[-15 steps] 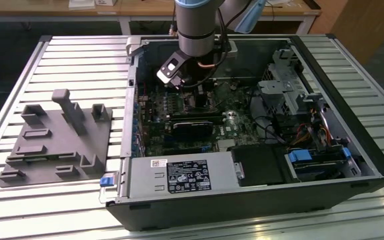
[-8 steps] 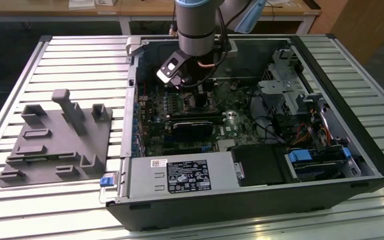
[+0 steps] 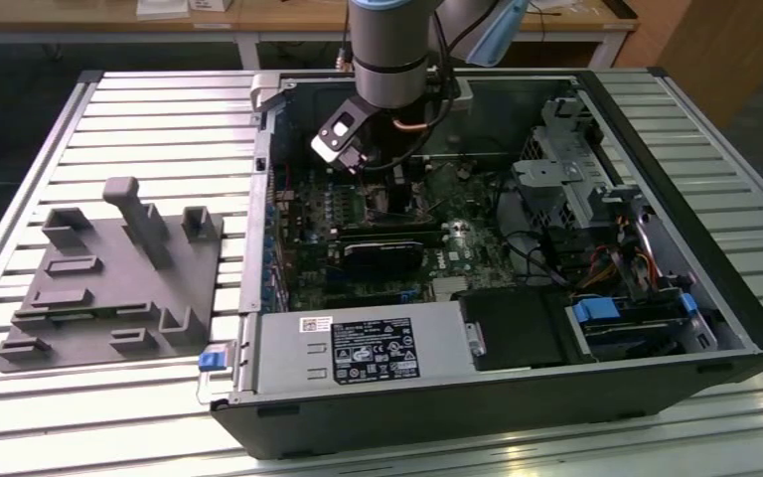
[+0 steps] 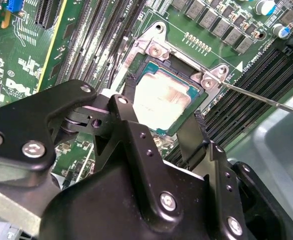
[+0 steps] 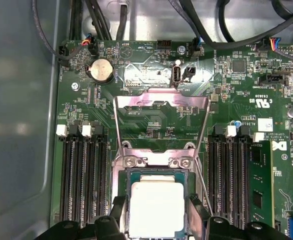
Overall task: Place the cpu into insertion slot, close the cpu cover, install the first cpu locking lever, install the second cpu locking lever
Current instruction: 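Place the cpu into insertion slot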
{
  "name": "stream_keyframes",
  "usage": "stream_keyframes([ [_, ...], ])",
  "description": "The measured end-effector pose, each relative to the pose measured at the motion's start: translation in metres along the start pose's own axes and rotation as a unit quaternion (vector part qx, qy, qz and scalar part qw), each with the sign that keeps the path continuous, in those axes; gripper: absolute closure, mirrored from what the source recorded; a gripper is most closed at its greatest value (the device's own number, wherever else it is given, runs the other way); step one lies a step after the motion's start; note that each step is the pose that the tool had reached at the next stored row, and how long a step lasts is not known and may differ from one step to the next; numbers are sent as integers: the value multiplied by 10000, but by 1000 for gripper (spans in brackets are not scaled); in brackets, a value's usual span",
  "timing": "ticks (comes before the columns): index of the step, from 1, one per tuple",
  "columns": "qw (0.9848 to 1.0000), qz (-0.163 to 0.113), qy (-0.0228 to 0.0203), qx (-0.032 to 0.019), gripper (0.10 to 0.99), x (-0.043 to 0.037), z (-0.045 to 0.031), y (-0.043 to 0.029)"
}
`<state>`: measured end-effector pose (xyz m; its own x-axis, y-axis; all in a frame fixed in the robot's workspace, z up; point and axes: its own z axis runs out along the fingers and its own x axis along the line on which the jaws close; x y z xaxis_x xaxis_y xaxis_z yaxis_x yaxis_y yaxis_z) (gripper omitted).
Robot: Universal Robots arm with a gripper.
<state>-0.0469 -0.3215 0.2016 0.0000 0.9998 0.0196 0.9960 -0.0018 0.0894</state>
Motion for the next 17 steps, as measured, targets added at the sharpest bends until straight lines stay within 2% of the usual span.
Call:
stream_keyframes([
  [5,10000,0,-1,1,494,0,-1,0],
  [6,10000,0,-1,1,557,0,-2,0],
  [7,10000,0,-1,0,557,0,-2,0],
  [9,10000,0,-1,1,678,0,-2,0],
  [10,10000,0,-1,0,678,0,-2,0],
  [12,10000,0,0,0,796,0,-2,0],
  [13,10000,0,-1,0,796,0,-3,0],
  [15,10000,0,-1,1,914,0,-3,0],
  [16,10000,0,-1,1,914,0,-3,0],
  [17,10000,0,-1,1,969,0,-4,0],
])
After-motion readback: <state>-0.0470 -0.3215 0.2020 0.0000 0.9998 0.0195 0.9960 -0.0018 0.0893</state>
